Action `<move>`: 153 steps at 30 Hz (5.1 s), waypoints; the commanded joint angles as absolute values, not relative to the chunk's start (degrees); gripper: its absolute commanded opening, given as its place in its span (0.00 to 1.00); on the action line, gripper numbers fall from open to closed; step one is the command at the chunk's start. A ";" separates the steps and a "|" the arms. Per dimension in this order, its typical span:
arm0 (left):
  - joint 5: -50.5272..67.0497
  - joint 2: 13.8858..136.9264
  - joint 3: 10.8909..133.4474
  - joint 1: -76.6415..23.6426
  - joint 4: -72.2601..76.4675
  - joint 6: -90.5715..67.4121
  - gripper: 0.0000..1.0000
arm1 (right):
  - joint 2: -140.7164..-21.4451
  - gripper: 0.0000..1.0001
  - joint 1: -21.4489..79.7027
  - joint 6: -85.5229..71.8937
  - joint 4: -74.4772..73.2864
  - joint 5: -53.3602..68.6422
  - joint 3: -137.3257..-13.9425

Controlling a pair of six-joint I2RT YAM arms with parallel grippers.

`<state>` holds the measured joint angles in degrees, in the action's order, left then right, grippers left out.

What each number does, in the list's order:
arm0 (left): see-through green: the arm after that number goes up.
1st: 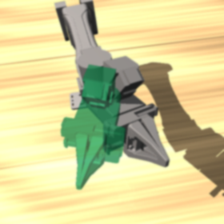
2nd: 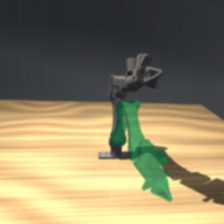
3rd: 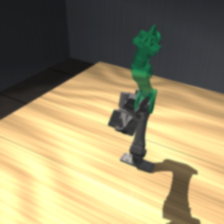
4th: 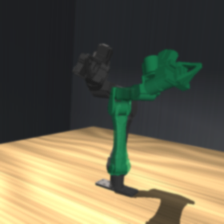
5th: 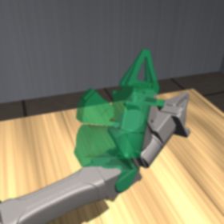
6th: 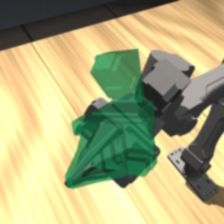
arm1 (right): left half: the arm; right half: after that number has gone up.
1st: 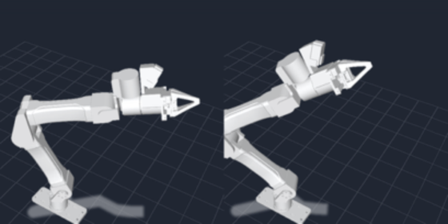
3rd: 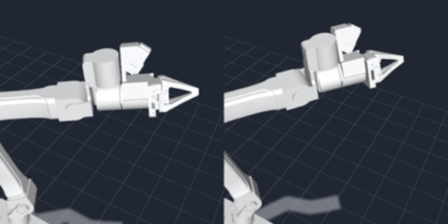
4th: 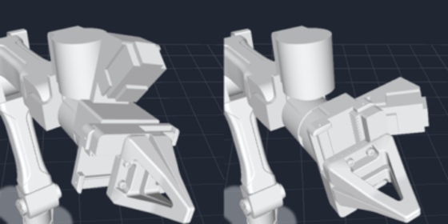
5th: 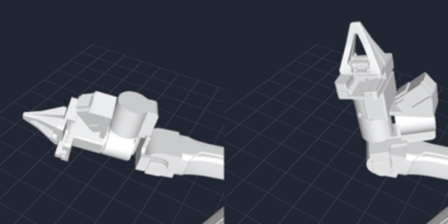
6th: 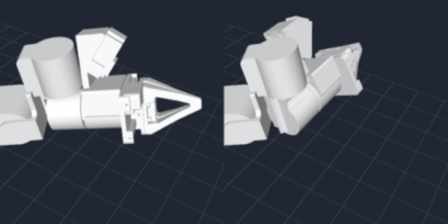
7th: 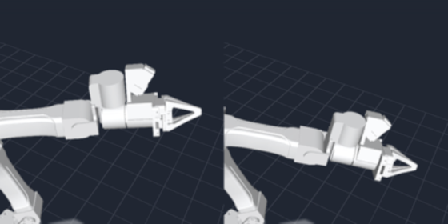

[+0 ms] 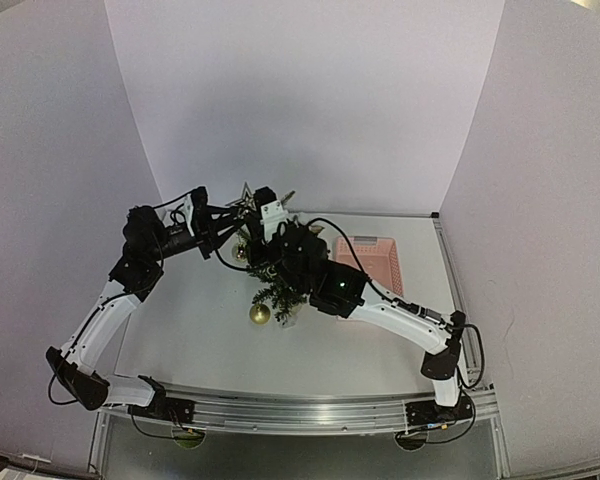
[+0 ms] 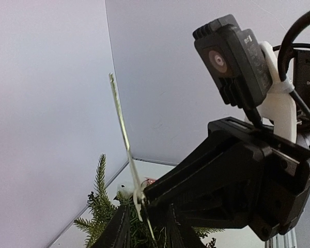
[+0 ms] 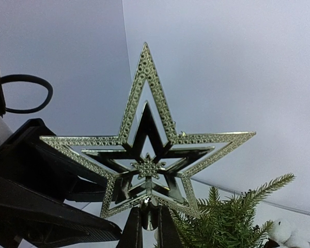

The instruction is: Decorate the small christmas tree

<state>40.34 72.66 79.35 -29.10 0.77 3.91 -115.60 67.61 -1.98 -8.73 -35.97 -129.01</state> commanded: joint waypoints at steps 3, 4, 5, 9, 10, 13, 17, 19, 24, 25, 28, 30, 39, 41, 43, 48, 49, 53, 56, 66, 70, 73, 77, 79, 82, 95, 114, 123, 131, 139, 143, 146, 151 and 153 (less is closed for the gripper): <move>40.50 72.18 78.96 -29.19 3.94 5.63 0.22 | -116.46 0.00 67.96 -0.46 -7.05 -37.23 -131.14; 40.47 72.23 78.95 -29.18 3.89 5.92 0.19 | -116.46 0.00 67.95 -0.46 -7.06 -37.25 -131.08; 40.27 72.29 79.03 -29.18 3.73 6.14 0.15 | -116.46 0.00 67.94 -0.45 -7.07 -37.17 -131.06; 38.96 72.66 79.62 -29.19 2.53 6.57 0.06 | -116.46 0.00 67.96 0.30 -7.03 -36.97 -131.22; 38.93 72.68 79.59 -29.18 2.27 6.77 0.05 | -116.48 0.00 67.95 1.14 -7.03 -37.08 -131.22; 38.35 72.85 79.78 -29.18 1.58 6.80 0.00 | -116.54 0.00 67.96 1.98 -7.03 -37.20 -130.91; 37.21 72.86 79.87 -29.18 0.73 6.89 0.00 | -116.28 0.00 67.96 2.00 -6.96 -37.38 -130.41; 37.10 72.81 79.84 -29.18 0.47 7.02 0.00 | -116.31 0.00 67.99 2.06 -6.94 -37.30 -130.34; 37.67 72.51 79.45 -29.18 1.16 6.42 0.00 | -116.46 0.03 67.98 3.31 -6.86 -32.96 -130.08; 37.79 72.41 79.35 -29.18 1.51 6.10 0.00 | -116.47 0.08 67.95 4.03 -6.86 -31.34 -129.87; 37.74 72.19 79.46 -29.11 1.72 5.16 0.00 | -115.61 0.45 67.88 6.02 -6.86 -28.98 -127.80; 38.20 72.01 79.85 -28.97 1.40 5.23 0.00 | -113.50 0.54 67.68 6.36 -6.86 -28.49 -125.61; 44.10 71.83 81.45 -25.84 -0.48 3.38 0.00 | -99.28 0.67 65.08 2.33 -15.01 -13.02 -116.48; 49.10 72.40 81.76 -24.60 2.12 -0.23 0.00 | -98.04 0.67 62.05 -2.48 -18.88 -6.12 -118.26; 57.32 73.49 82.50 -23.46 5.29 -4.46 0.00 | -98.50 0.67 59.45 -5.53 -22.84 -1.20 -120.79; 64.37 74.70 82.21 -23.14 11.03 -11.55 0.00 | -100.61 0.74 52.66 -10.56 -24.10 13.33 -124.28; 64.65 74.75 82.04 -23.17 11.75 -11.80 0.00 | -101.16 0.74 52.27 -9.92 -24.16 14.35 -124.93; 64.22 75.63 82.34 -23.23 12.72 -13.72 0.00 | -105.28 0.72 51.02 -8.63 -24.49 24.71 -130.69; 64.50 76.02 82.37 -23.58 13.98 -14.71 0.00 | -108.10 0.70 50.58 -8.65 -24.84 30.68 -133.55; 65.01 76.61 80.62 -24.72 14.12 -14.31 0.00 | -114.08 0.48 50.47 -10.87 -23.82 32.00 -139.03; 65.32 76.98 80.78 -24.78 13.34 -13.33 0.00 | -115.31 0.34 50.50 -11.74 -23.30 33.22 -139.44; 65.55 76.82 80.71 -24.74 11.96 -12.24 0.00 | -115.77 0.30 50.45 -12.41 -22.35 33.96 -139.50; 65.86 76.82 80.75 -24.80 11.88 -11.95 0.00 | -116.26 0.28 50.47 -12.74 -21.07 34.45 -139.55; 65.76 76.82 80.85 -24.79 11.73 -11.95 0.00 | -116.62 0.24 50.53 -13.11 -20.50 34.31 -139.81; 65.89 76.82 80.86 -24.79 11.51 -11.96 0.00 | -117.05 0.21 50.47 -13.56 -20.04 34.70 -140.41; 65.95 76.62 80.93 -24.78 11.34 -12.35 0.00 | -116.81 0.04 50.50 -14.88 -18.39 35.43 -139.81; 50.34 69.98 77.14 -23.59 1.42 2.04 1.00 | -100.36 0.00 48.52 -4.17 -13.60 12.38 -118.04; 45.10 69.46 70.96 -23.40 1.07 3.65 1.00 | -97.85 0.00 45.76 -4.29 -0.42 12.92 -104.77; 44.11 71.77 66.28 -23.38 7.31 2.43 0.99 | -97.52 0.00 42.77 -6.77 8.31 17.28 -99.09; 44.96 73.89 63.90 -23.38 9.33 3.70 0.80 | -99.32 0.00 41.27 -8.52 7.49 21.90 -99.30; 45.25 74.18 63.42 -23.40 9.05 4.30 0.80 | -100.50 0.00 40.56 -8.66 1.78 23.85 -102.75; 45.09 74.26 63.14 -23.39 8.80 4.65 0.80 | -101.98 0.00 40.52 -6.80 -5.85 24.01 -106.41; 45.09 74.49 62.84 -23.39 9.06 4.45 0.80 | -102.25 0.00 40.52 -6.18 -5.94 26.91 -106.24; 45.21 74.65 62.67 -23.38 9.12 4.37 0.80 | -102.62 0.00 40.57 -6.66 -5.68 27.66 -106.29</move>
<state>44.82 74.35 62.89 -23.66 6.73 3.62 -101.79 40.49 -7.01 -4.50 24.10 -103.93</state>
